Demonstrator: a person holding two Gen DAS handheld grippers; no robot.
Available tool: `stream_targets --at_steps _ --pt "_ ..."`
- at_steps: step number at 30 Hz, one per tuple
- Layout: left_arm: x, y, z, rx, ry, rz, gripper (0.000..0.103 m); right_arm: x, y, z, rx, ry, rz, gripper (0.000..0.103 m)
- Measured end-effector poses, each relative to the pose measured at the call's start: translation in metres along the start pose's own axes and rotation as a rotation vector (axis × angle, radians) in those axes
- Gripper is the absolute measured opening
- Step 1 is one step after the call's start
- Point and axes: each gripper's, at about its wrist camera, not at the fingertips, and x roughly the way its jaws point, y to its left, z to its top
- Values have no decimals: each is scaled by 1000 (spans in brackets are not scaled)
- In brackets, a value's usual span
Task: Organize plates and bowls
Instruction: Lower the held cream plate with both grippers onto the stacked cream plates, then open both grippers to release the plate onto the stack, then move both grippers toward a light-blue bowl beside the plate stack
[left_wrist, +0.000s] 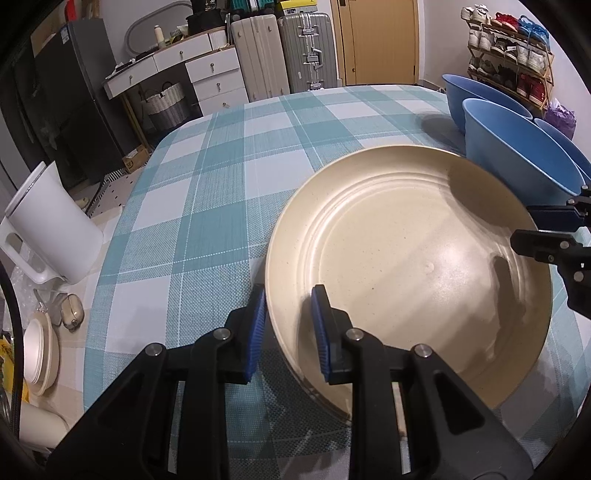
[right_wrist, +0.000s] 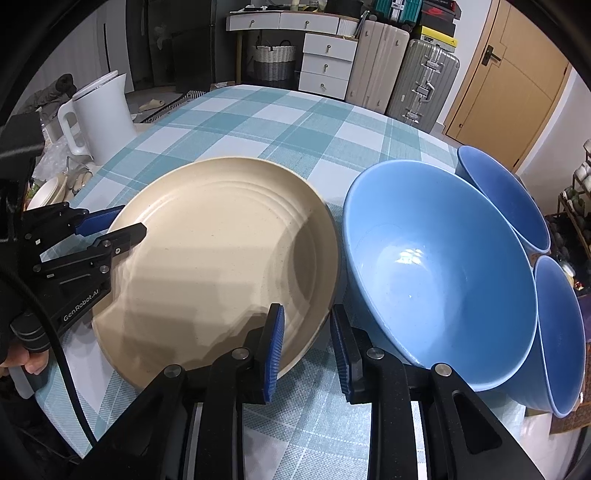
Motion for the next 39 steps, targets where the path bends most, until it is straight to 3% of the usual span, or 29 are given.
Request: stream_targets --at_steps 7,13,16,18,22,25,27,31,32,39 --pt "0 0 0 -12 4 -8 21 2 1 -1 6 0 -2 28" --pt "0 10 2 -62 22 -66 24 1 -1 0 20 6 26 34" --pt "-4 15 2 -86 22 -113 31 -3 0 0 26 -2 51 49" --pt "-10 17 2 -94 16 -136 42 -7 0 -1 32 -13 57 56" --pt "-27 20 3 -89 -1 -166 49 -19 -3 -1 60 -35 130 73" --pt "-46 24 5 -99 -30 -189 65 -29 -4 -1 80 -51 171 81" --pt "-59 28 8 -110 -55 -218 81 -37 -6 -1 93 -70 198 84" --pt "-82 31 13 -115 -83 -258 89 -56 -12 0 130 -112 289 94" --pt "-87 30 15 -117 -89 -259 99 -61 -14 0 142 -125 289 100" --pt "-121 25 28 -117 -126 -256 102 -100 -34 -3 182 -204 248 102"
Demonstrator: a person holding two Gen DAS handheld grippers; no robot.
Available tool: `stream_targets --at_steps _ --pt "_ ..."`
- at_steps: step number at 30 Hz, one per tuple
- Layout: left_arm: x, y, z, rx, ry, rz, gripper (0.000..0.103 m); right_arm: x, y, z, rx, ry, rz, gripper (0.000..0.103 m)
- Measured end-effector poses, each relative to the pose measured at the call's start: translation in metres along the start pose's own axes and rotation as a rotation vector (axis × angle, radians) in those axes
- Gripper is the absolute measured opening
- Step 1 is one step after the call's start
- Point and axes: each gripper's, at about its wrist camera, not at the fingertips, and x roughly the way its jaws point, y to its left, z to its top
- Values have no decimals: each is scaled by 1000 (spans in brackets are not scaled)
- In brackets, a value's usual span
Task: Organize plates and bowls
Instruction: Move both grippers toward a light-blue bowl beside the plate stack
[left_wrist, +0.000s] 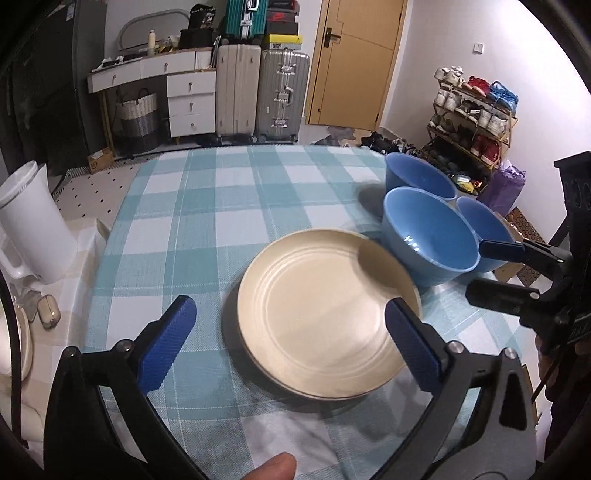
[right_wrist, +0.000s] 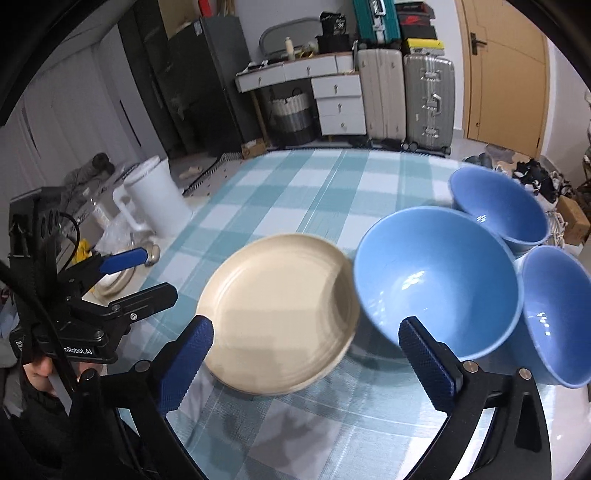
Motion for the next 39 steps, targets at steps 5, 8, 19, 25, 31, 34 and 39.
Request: stream_targets --at_steps 5,8,19,25,31,34,39 --pt "-20 -15 15 7 -29 -9 102 -36 -7 3 5 -50 -35 102" --pt "-32 -25 26 5 -47 -21 102 -59 -10 7 -7 -81 -64 102" --pt "-49 -57 71 19 -79 -50 102 -144 -45 28 30 -228 -111 102" --pt "-42 -71 103 -2 -77 -85 102 -180 -79 50 45 -275 -173 102" --pt "-30 -88 135 18 -84 -85 102 -201 -114 70 81 -292 -193 102" --pt "-21 -94 150 20 -77 -93 102 -207 -126 79 93 -303 -199 102" --pt "1 -105 176 24 -58 -107 102 -221 -149 96 114 -337 -238 102"
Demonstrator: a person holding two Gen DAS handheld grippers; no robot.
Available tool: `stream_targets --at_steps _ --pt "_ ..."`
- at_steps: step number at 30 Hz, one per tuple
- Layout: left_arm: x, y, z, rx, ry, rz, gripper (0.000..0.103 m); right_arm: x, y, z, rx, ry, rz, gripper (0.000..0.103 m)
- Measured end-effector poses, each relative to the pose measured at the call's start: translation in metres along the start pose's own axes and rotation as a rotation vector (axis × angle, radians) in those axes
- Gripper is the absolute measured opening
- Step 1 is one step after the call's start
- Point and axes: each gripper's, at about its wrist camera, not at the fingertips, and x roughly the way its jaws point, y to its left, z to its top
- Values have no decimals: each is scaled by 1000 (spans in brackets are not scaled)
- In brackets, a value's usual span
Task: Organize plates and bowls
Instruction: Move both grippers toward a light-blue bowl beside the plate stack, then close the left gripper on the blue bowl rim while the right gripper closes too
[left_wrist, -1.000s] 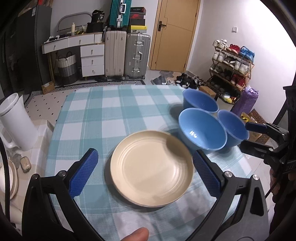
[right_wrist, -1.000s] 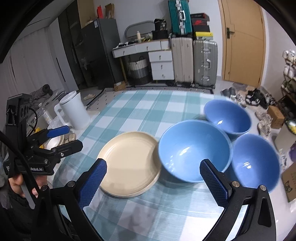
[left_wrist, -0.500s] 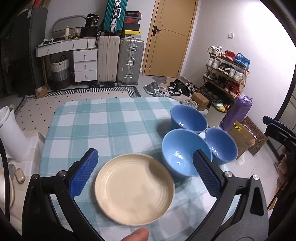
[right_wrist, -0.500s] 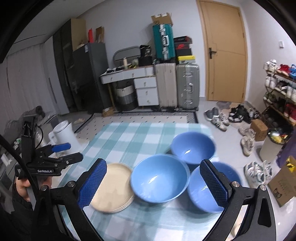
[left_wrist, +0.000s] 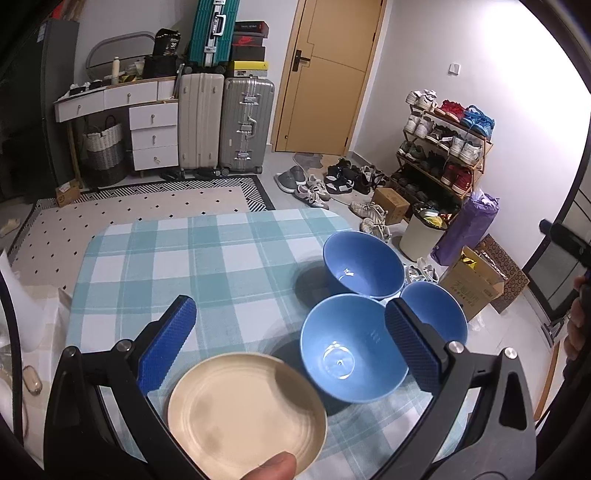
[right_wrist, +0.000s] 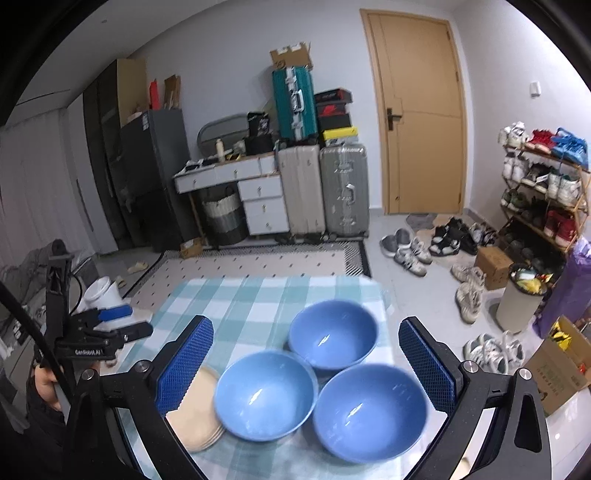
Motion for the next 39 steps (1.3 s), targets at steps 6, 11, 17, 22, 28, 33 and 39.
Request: stream_targets --at_steps 6,11,17,22,28,33,39 --pt "32 -11 23 16 15 -1 102 8 -38 18 53 2 -9 102" --pt "63 -20 40 21 32 -10 102 26 -66 25 88 28 -39 102" --pt "101 -26 55 23 55 -14 102 63 -97 20 125 86 -67 102" --pt "142 -33 60 33 93 -6 102 102 -114 8 138 148 -75 102" --pt "192 -37 54 39 151 5 102 146 -124 -10 153 217 -68 102" --pt "232 -40 47 49 200 12 102 182 -127 -27 173 278 -45 102" --pt "270 -42 40 49 236 -2 102 213 -128 -42 183 323 -18 102"
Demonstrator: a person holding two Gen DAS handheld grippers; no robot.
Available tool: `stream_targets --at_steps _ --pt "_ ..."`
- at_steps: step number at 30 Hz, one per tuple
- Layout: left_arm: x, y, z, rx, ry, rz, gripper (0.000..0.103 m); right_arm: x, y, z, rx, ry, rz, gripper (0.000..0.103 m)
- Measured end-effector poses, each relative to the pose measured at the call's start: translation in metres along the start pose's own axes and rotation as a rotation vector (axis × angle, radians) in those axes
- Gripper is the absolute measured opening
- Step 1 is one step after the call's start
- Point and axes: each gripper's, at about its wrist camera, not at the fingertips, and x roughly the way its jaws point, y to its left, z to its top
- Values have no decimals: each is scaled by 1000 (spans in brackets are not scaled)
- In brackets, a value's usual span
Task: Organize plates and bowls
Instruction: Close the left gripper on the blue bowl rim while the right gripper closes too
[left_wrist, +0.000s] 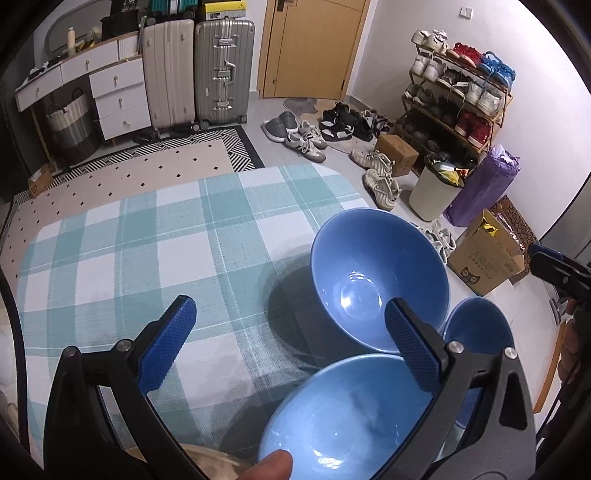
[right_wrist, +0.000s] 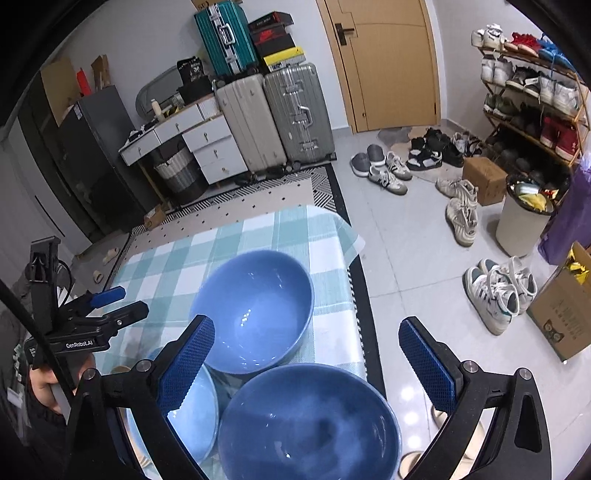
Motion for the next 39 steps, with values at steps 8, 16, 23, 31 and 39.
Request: stream_targets --at_steps 8,16,23,31,39 --pt "42 0 2 -8 47 -7 102 41 -5 -1 -6 67 -8 97" --pt "75 0 2 -11 91 -20 90 74 0 -3 -26 135 8 83" --pt "98 -4 2 -10 132 -56 73 99 2 -4 -31 176 13 78" --pt "112 -8 1 -10 140 -71 58 112 5 -8 -53 192 1 59" --pt "113 -14 -2 16 142 -96 30 119 10 -10 -88 201 -32 36"
